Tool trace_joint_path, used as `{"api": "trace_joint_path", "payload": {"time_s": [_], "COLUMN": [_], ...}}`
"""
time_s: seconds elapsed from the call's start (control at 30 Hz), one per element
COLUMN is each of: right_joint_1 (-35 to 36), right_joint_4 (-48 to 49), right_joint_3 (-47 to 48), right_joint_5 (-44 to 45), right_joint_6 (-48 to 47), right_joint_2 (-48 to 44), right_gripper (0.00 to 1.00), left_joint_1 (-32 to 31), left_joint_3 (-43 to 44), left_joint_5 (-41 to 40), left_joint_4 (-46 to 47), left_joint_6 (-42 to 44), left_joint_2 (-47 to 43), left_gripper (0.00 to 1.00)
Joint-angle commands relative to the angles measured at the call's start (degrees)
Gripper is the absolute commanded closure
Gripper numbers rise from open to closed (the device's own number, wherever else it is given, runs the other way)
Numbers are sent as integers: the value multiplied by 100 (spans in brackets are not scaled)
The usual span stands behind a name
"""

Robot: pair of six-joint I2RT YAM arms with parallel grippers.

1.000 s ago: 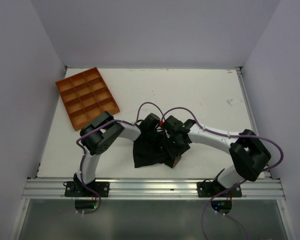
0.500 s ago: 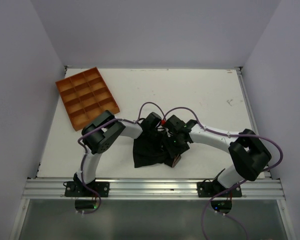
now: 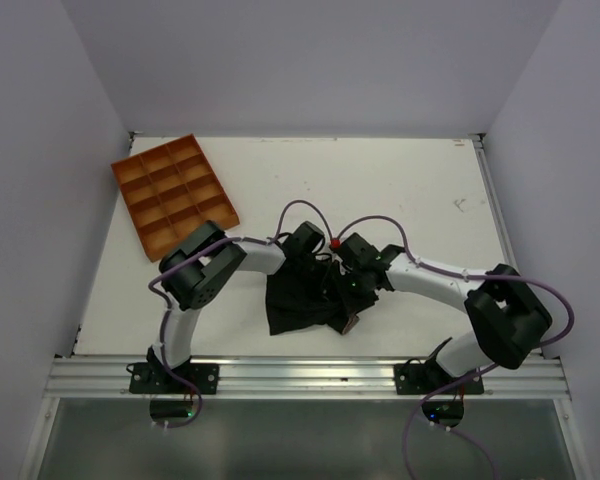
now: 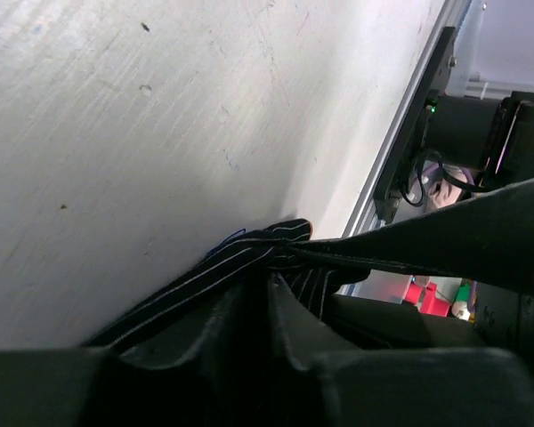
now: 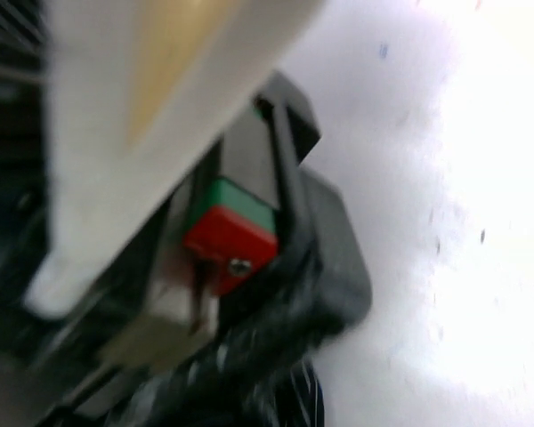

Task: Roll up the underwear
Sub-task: Fold the underwear

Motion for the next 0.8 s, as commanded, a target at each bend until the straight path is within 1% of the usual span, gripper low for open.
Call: {"api": "trace_joint_path", "payload": {"time_s": [0.0, 0.1, 0.2, 0.3, 0.33, 0.37, 0.4, 0.43, 0.5, 0.53, 0.6, 0.7, 0.77], "right_joint_1": [-102, -102, -102, -84, -84, -75, -75, -67, -58, -58, -40, -31, -31], "right_joint_4": [11, 108, 117, 64, 47, 12, 38, 73, 82, 47, -23, -102, -199], "right_joint_3": [-354, -434, -443, -425, -434, -442, -469, -538, -600, -627, -618, -601, -592], "right_joint_5": [75, 30, 74, 109, 118, 118, 109, 101, 66, 74, 109, 144, 188], "right_joint_6": [446, 630, 762, 772, 771, 798, 807, 833, 921, 956, 982, 1000, 1044], "right_joint_2": [190, 93, 13, -13, -4, -13, -13, -56, -109, -136, -250, -399, -487], "right_gripper": [74, 75, 76, 76, 76, 76, 76, 76, 76, 76, 76, 76, 76], "left_joint_1": [91, 223, 372, 591, 636, 680, 715, 776, 820, 864, 943, 1005, 1023], "left_joint_3": [285, 750, 1225, 1524, 1578, 1622, 1649, 1666, 1666, 1658, 1535, 1079, 728], "left_joint_5": [-1583, -2101, -2699, -3279, -3672, -3850, -4026, -4410, -4755, -5053, -5239, -5267, -5118], "left_joint_4": [-824, -1334, -1976, -2643, -2819, -3152, -3303, -3426, -3839, -4006, -4323, -4350, -4315], "left_joint_6": [1051, 910, 717, 532, 497, 479, 479, 470, 453, 392, 339, 260, 215], "left_joint_2": [-245, -386, -500, -649, -702, -799, -852, -905, -1063, -1107, -1326, -1756, -2011], "left_gripper": [71, 66, 62, 59, 59, 58, 55, 55, 54, 54, 52, 51, 51]}}
